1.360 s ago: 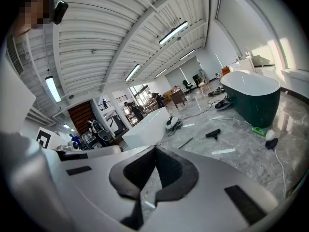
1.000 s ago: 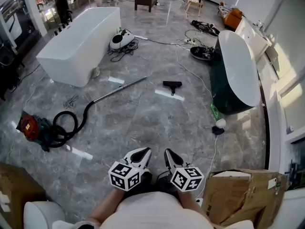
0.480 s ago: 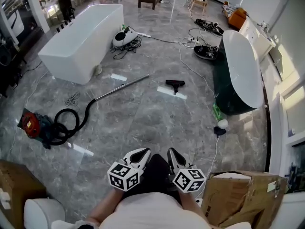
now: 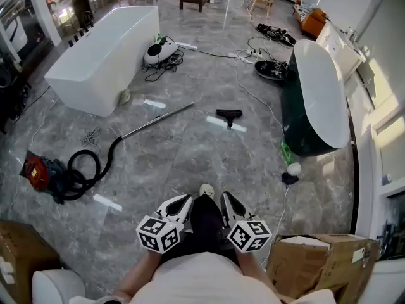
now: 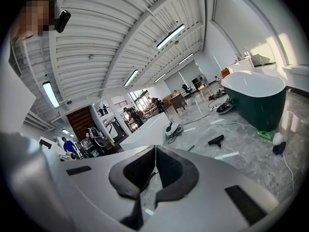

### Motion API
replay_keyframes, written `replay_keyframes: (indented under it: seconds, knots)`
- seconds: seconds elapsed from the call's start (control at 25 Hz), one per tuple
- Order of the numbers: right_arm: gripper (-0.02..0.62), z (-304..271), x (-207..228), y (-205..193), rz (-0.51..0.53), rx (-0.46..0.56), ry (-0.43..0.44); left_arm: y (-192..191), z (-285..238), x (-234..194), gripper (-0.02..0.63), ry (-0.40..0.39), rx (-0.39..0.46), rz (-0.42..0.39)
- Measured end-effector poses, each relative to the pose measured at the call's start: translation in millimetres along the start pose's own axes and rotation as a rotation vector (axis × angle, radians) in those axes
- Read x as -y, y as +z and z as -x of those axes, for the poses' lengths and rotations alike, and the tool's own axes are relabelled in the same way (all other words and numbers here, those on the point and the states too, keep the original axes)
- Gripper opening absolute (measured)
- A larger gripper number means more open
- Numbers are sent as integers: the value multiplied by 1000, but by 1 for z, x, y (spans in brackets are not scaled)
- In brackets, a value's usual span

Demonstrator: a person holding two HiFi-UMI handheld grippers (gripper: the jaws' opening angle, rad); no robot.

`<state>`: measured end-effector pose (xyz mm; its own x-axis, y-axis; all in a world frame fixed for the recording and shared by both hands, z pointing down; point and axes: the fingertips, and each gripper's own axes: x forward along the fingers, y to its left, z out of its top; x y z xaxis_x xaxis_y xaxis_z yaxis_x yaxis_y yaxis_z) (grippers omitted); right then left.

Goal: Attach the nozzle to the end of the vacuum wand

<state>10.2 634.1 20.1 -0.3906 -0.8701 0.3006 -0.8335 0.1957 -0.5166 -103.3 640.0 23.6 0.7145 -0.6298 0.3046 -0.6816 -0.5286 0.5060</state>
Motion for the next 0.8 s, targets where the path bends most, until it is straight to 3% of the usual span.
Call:
replay_keyframes:
  seconds: [0.52,0.8]
  knots:
    - [14,-112,66,105,80,-3,85,78,-143,-42,10,22,20,43]
    - [14,-158,116,147,65,-1,82,114,-213,-49,10,25,37,0]
